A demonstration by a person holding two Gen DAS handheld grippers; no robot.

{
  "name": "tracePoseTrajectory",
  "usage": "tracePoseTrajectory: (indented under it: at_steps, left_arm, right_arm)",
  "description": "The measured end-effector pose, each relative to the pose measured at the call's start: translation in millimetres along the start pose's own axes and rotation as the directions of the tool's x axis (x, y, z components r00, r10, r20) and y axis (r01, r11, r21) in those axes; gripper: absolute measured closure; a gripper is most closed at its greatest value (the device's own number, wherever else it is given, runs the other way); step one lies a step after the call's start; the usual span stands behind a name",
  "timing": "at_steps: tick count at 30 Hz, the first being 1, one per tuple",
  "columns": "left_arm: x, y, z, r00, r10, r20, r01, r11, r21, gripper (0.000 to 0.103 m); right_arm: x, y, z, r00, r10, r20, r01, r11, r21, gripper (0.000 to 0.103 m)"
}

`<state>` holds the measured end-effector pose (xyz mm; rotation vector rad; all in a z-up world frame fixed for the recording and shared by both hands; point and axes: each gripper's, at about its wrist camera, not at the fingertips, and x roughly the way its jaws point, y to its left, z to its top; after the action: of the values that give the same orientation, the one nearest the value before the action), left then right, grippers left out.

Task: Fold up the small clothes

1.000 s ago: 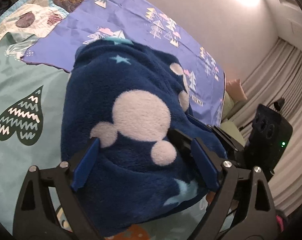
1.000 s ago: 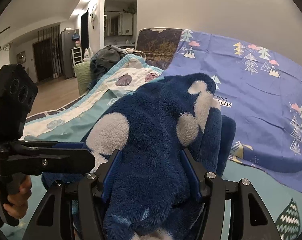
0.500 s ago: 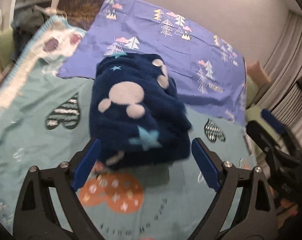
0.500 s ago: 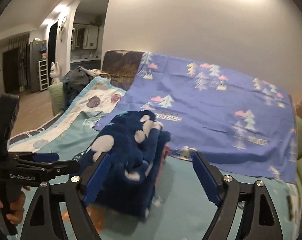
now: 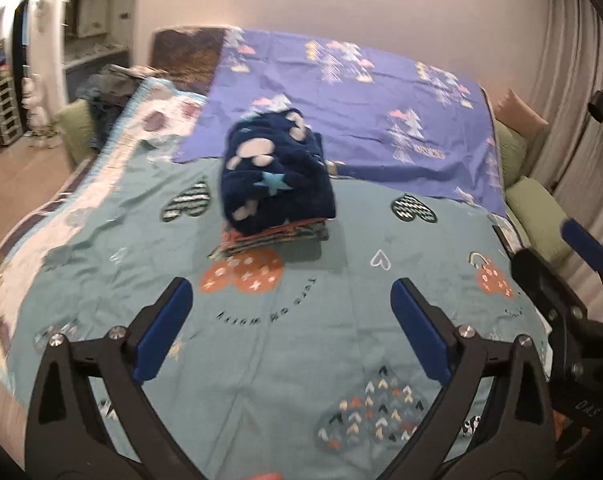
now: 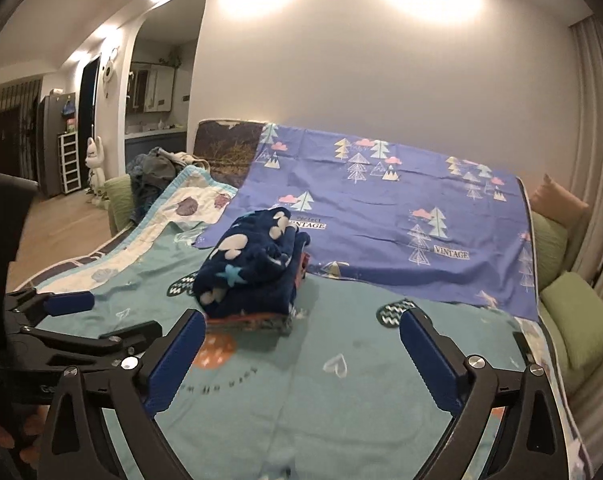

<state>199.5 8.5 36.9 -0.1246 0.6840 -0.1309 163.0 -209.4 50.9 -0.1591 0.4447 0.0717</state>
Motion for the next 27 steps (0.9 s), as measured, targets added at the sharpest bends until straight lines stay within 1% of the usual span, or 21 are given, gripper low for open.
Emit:
tracePoseTrajectory:
  at_steps: [3,5,10,12,16,19,23,27]
  left_arm:
    - [-27.9,-3.0,-18.4,0.997,0.057,0.056,-0.055,0.998,-0.028,0.002]
    - [-39.2,-7.3,-27.5,0.995,0.076,0.067,-0.074,0.997,-0.02,0.001]
    - [-65.3,-22.5,-54.4,0.988,0.124,0.096,-0.131,0.989,0.071,0.001]
    - [-76.8,-27.2,-64.2,0.986,0.12,0.116,-0.131,0.987,0.09,0.001]
    - [-93.6,-30.8,-75.9,0.988,0.076,0.137,-0.087,0.993,0.077,0.001]
    - [-101.5,-30.4,-80.7,0.985,0.075,0.158,-0.088,0.993,0.076,0.001]
    - [-106.3,-30.7,-84.2,0.98,0.08,0.182,-0.097,0.992,0.085,0.001]
    - [-108.6,-33.5,-88.8,0.981,0.075,0.181,-0.092,0.992,0.088,0.001]
  right_arm:
    - [-31.9,-1.4,-15.2,1.0,0.004,0.009,-0.004,1.0,0.012,0.003]
    - [-50.3,-3.6,-25.5,1.0,0.016,0.005,-0.016,0.999,0.033,0.003]
    - [-85.4,-3.0,-46.9,1.0,0.02,0.004,-0.02,0.999,0.042,0.003]
    - [-98.2,-2.4,-55.5,1.0,0.018,0.008,-0.018,0.999,0.049,0.003]
    - [-109.0,-0.9,-66.9,1.0,0.028,-0.004,-0.028,0.998,0.063,0.002]
    - [-110.6,-3.2,-70.6,0.999,0.048,-0.018,-0.046,0.995,0.085,0.002]
    - [-115.1,-5.7,-72.9,0.999,0.032,-0.011,-0.031,0.995,0.097,0.002]
    - [-117.4,-6.6,-71.4,1.0,0.021,-0.011,-0.02,0.995,0.101,0.002]
